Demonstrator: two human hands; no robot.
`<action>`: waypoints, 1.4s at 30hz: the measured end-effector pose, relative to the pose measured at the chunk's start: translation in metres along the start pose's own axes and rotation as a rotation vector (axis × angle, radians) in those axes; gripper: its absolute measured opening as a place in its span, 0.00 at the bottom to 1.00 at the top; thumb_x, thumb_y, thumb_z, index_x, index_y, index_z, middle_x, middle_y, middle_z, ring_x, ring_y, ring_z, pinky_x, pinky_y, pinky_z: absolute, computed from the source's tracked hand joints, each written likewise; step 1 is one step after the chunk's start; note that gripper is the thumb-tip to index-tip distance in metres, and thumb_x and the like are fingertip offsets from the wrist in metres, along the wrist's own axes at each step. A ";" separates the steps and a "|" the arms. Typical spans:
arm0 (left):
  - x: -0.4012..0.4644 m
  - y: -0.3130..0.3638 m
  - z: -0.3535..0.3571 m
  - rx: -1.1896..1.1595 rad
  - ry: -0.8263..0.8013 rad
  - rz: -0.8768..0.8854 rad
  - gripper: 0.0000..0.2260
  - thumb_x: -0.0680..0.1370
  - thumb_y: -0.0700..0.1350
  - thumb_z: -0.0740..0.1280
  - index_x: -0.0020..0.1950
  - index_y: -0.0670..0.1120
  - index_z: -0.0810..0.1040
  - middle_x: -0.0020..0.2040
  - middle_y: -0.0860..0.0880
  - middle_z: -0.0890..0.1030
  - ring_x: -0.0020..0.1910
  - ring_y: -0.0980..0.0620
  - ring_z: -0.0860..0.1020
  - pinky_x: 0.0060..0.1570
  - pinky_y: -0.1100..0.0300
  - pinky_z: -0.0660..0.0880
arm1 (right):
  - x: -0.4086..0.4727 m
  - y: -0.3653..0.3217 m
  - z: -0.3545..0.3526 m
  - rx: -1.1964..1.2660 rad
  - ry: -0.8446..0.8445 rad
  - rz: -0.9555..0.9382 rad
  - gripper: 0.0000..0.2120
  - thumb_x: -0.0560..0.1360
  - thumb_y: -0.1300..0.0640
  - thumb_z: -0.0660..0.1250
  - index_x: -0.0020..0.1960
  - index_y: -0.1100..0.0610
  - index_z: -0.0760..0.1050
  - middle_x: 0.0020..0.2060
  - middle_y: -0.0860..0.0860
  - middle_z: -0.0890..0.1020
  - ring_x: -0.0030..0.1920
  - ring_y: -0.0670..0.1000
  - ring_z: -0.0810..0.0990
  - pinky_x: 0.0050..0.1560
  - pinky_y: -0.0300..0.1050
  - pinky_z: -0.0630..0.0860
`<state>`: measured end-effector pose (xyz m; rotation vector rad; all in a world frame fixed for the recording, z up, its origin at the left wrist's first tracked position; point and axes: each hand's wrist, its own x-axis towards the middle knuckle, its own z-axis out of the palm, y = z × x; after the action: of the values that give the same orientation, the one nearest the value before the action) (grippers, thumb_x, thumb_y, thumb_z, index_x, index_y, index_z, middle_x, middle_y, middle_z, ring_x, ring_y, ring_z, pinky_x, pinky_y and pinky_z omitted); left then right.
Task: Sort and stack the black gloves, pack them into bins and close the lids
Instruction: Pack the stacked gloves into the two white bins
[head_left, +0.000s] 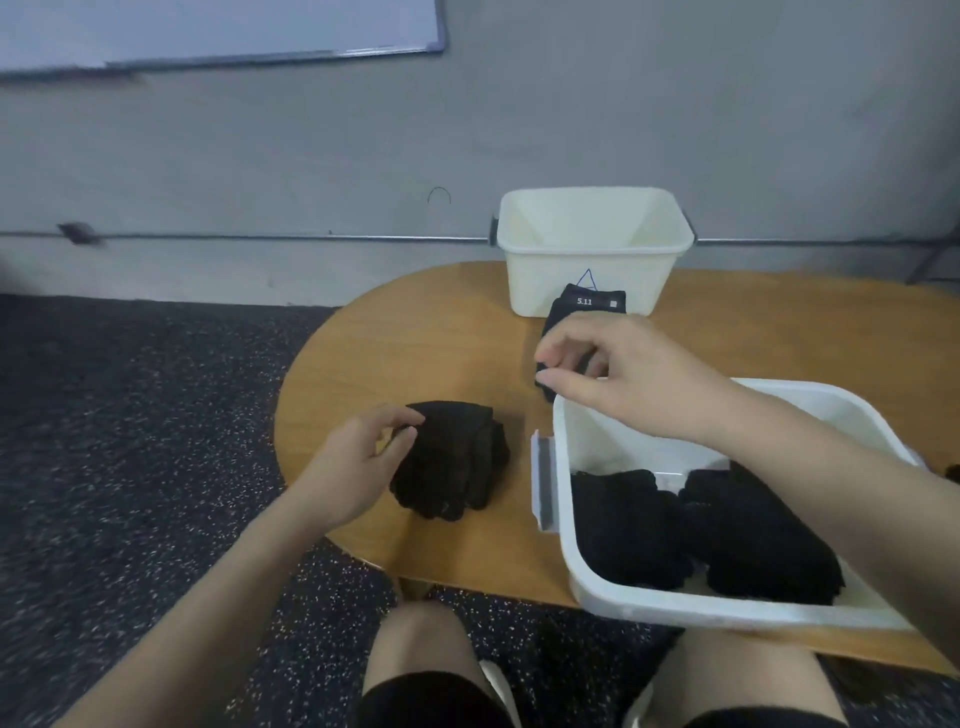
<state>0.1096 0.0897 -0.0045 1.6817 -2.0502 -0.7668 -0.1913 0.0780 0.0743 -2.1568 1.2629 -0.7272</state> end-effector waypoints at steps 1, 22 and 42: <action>0.007 -0.003 0.002 0.041 -0.013 0.011 0.13 0.85 0.47 0.62 0.69 0.52 0.77 0.67 0.55 0.77 0.68 0.54 0.73 0.69 0.57 0.71 | 0.012 -0.001 0.006 -0.021 -0.034 0.008 0.05 0.78 0.53 0.73 0.52 0.52 0.81 0.45 0.43 0.82 0.46 0.42 0.80 0.46 0.32 0.76; 0.084 -0.015 -0.006 0.181 -0.320 -0.036 0.17 0.74 0.58 0.77 0.57 0.53 0.79 0.49 0.56 0.81 0.51 0.53 0.78 0.49 0.56 0.75 | 0.120 0.042 0.086 -0.149 -0.706 0.361 0.33 0.75 0.45 0.76 0.75 0.50 0.68 0.68 0.45 0.76 0.60 0.47 0.75 0.55 0.39 0.70; -0.003 0.058 -0.051 -0.048 0.043 0.045 0.14 0.71 0.49 0.81 0.45 0.56 0.76 0.42 0.56 0.83 0.43 0.58 0.81 0.42 0.52 0.82 | 0.072 -0.018 0.037 0.125 -0.491 0.098 0.14 0.72 0.46 0.79 0.57 0.46 0.82 0.48 0.41 0.85 0.50 0.43 0.83 0.57 0.46 0.78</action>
<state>0.0968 0.0921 0.0715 1.6071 -2.0171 -0.7524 -0.1255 0.0281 0.0735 -1.9892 1.0203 -0.2057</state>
